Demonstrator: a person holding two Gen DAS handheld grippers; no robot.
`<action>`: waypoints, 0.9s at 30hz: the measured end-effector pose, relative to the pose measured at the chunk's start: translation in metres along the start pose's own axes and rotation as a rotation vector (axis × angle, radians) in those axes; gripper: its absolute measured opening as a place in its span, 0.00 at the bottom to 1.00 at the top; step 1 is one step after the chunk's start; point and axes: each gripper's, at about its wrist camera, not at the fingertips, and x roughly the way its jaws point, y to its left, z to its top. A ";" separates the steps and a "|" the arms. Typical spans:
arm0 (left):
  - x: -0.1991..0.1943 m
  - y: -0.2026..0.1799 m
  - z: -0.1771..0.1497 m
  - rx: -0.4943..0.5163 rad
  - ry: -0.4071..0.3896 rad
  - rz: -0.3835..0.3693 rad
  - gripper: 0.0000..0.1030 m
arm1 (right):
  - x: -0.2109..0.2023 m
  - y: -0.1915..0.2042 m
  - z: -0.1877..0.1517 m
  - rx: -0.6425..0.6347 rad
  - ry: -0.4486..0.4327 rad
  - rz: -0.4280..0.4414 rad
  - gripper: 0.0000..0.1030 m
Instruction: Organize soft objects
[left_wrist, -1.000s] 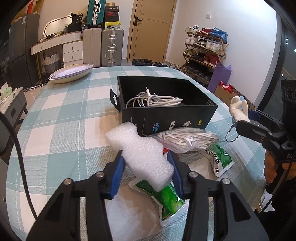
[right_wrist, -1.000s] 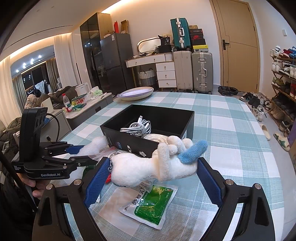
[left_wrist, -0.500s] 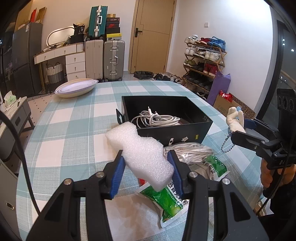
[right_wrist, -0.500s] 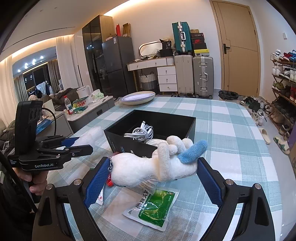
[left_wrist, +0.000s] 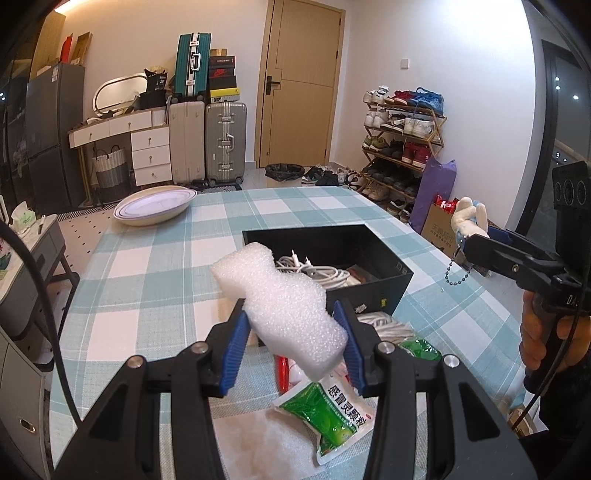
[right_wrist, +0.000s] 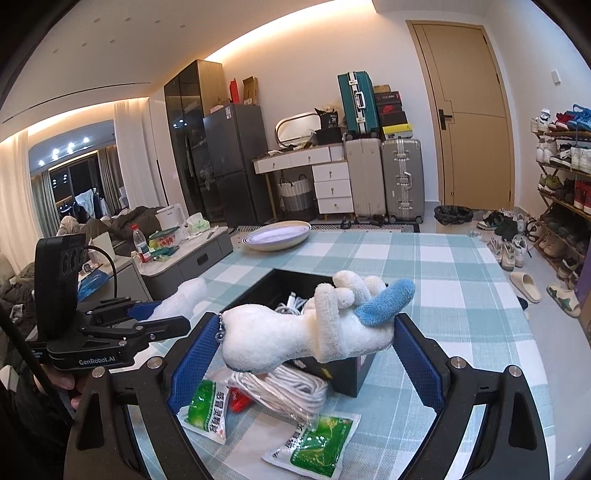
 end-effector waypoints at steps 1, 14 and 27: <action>-0.001 0.000 0.002 0.001 -0.006 0.000 0.44 | -0.001 0.002 0.003 -0.009 -0.005 -0.004 0.91; 0.008 -0.008 0.032 0.036 -0.038 -0.007 0.44 | 0.003 0.011 0.028 -0.060 -0.032 -0.023 0.91; 0.040 -0.017 0.041 0.074 -0.005 0.005 0.44 | 0.035 0.001 0.032 -0.078 0.014 -0.056 0.91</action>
